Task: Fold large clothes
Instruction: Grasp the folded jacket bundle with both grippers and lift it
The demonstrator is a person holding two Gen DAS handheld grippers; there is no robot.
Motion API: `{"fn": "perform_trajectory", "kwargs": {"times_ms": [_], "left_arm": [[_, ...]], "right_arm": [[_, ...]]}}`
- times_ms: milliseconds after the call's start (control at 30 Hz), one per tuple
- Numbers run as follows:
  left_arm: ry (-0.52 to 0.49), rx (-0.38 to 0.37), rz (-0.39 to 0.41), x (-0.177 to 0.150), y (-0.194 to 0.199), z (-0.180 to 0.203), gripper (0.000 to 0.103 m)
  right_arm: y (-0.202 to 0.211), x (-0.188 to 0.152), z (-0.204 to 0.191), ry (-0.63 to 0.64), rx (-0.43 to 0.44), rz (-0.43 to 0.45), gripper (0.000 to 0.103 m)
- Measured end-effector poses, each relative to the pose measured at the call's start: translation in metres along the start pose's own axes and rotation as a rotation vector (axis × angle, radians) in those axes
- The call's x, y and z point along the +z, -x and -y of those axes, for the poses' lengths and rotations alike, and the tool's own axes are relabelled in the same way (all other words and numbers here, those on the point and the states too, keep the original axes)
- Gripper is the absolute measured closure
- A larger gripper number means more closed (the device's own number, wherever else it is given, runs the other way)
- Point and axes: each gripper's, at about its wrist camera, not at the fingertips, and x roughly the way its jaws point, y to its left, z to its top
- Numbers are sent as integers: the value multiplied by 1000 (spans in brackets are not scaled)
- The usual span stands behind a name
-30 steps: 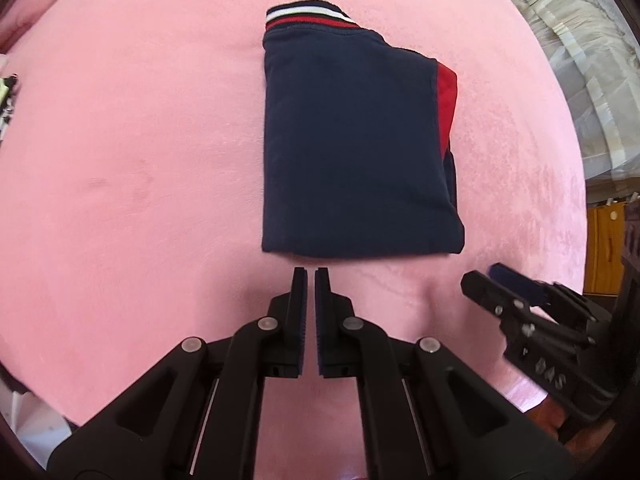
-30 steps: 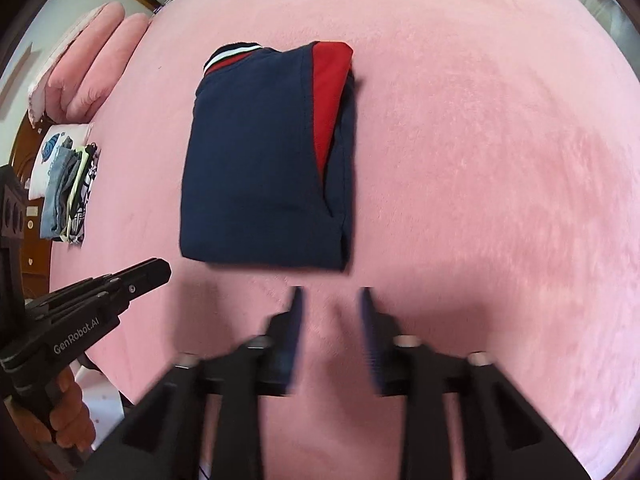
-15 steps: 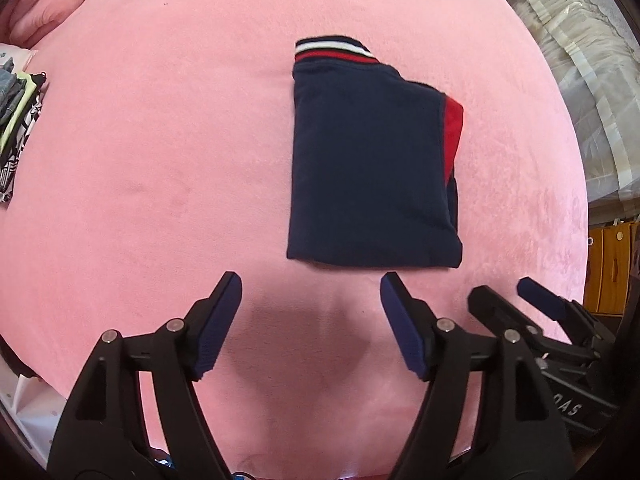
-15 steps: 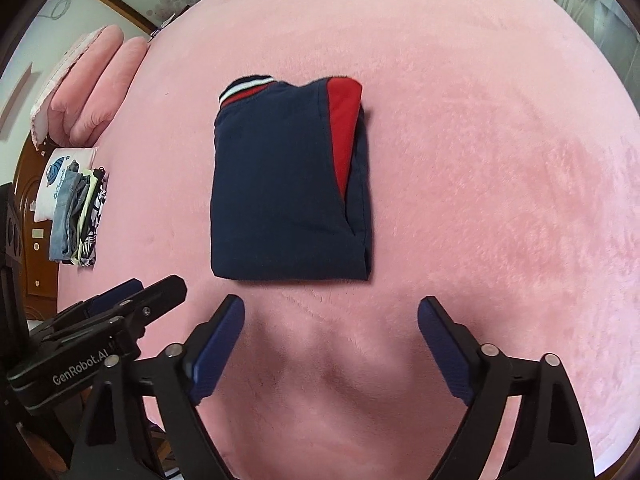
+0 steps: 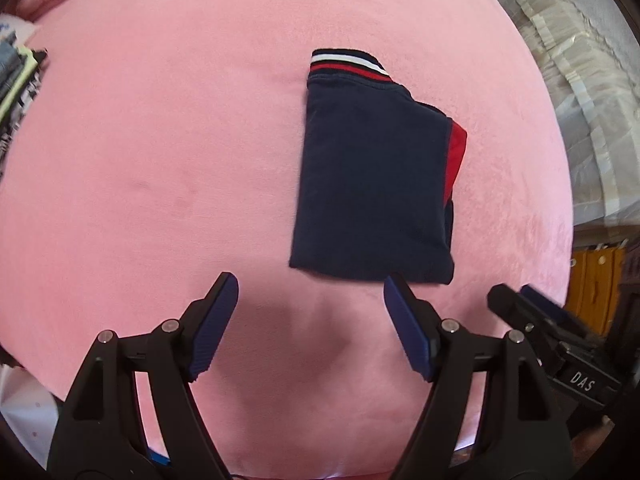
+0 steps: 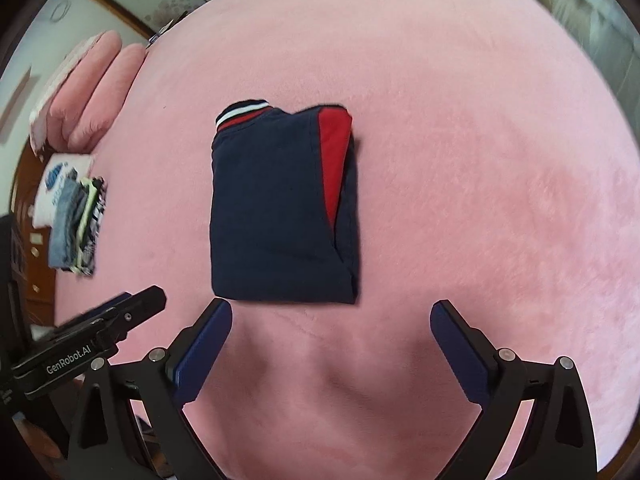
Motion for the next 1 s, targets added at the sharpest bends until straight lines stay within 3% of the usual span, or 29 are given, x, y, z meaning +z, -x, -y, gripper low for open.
{"fn": "perform_trajectory", "kwargs": {"times_ms": [333, 433, 567, 733, 833, 900, 1000], "left_arm": [[22, -135, -107, 34, -68, -19, 30], [43, -244, -111, 50, -83, -25, 30], [32, -285, -117, 67, -100, -26, 31], [72, -346, -116, 84, -119, -30, 31], [98, -370, -107, 88, -126, -31, 32], [120, -395, -103, 91, -129, -33, 37], [154, -371, -98, 90, -131, -33, 46]], "right_arm": [[-73, 31, 53, -170, 232, -110, 2], [-96, 47, 61, -181, 295, -149, 3], [-109, 61, 68, -191, 379, -140, 5], [-122, 74, 73, -213, 437, -137, 29], [-128, 78, 73, -223, 464, -129, 39], [-132, 79, 70, -224, 486, -125, 50], [-135, 78, 68, -244, 531, -118, 66]]}}
